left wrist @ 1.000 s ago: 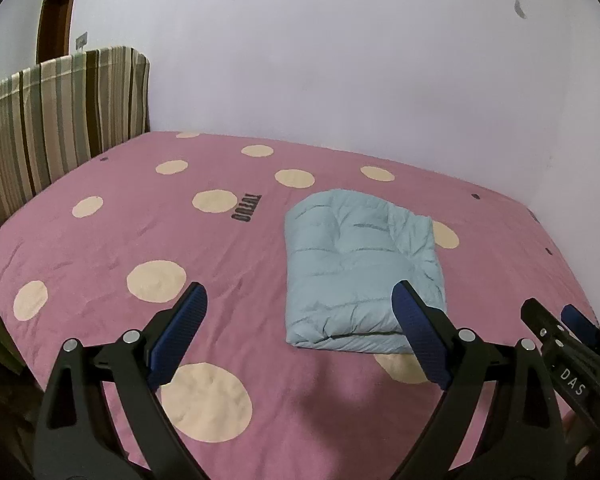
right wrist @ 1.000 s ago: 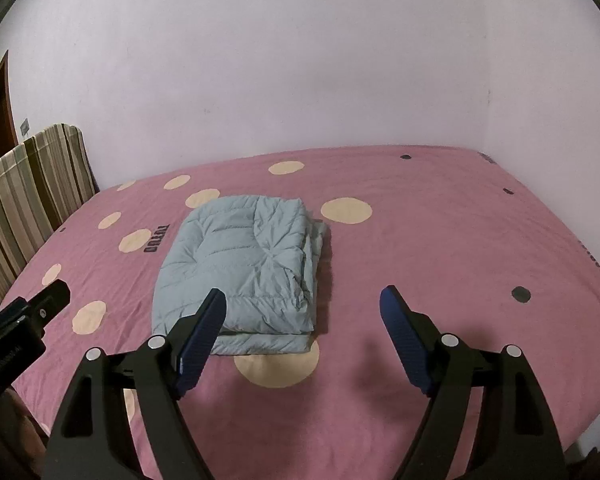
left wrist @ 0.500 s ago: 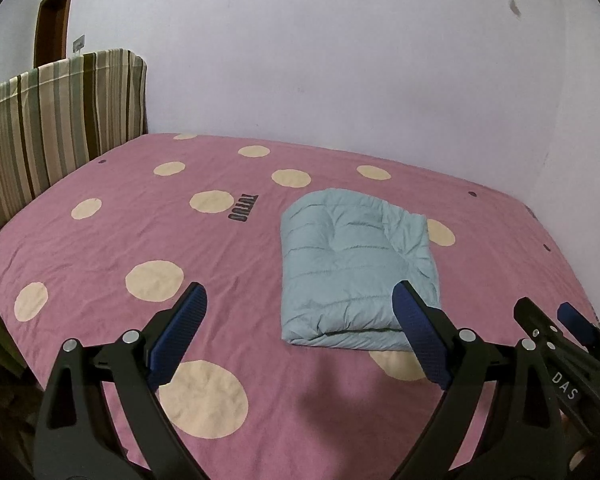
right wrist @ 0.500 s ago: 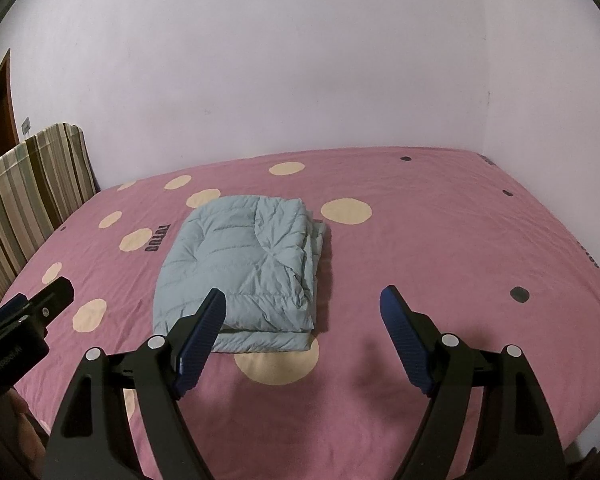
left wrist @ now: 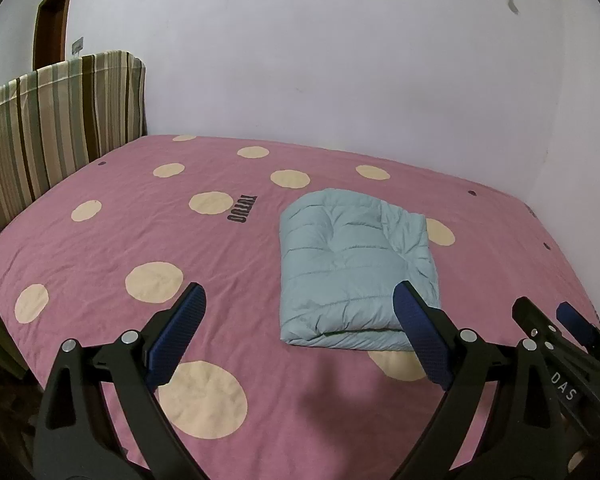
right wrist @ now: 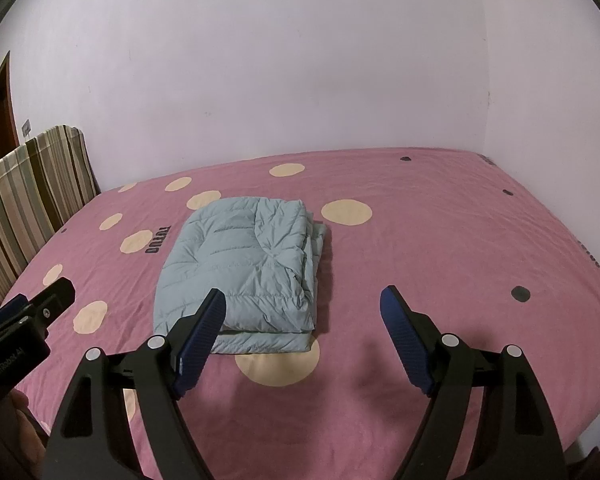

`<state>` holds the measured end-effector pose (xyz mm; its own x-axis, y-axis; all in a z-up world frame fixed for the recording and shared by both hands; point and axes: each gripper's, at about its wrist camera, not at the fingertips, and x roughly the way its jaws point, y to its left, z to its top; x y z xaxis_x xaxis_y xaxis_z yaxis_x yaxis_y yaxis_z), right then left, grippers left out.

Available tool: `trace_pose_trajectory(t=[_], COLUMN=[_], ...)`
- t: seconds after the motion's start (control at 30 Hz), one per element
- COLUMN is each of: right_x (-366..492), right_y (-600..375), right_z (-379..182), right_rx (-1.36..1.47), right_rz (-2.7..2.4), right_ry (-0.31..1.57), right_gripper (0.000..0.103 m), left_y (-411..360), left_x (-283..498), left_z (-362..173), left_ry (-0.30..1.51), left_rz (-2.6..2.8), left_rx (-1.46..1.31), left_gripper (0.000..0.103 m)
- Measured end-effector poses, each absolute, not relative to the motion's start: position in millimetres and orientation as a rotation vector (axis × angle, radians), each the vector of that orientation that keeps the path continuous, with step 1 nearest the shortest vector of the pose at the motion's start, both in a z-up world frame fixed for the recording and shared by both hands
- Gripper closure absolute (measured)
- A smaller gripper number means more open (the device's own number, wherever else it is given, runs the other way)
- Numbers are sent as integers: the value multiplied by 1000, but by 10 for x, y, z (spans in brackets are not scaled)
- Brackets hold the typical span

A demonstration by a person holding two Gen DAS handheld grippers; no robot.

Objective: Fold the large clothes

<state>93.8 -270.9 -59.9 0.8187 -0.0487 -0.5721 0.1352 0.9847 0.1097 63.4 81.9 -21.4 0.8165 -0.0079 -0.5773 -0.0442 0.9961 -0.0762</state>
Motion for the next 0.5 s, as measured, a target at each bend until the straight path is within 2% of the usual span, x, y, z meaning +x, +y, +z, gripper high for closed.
trace_pose_trajectory(t=[0.5], right_x=[953], right_y=[-2694], right_z=[-601], right_rx=[145], right_rz=[-99], right_ry=[609], right_gripper=[25], left_y=[836], left_x=[641], left_z=[-217], left_ry=[634], left_rz=[11], left_rx=[-88], left_gripper=[8])
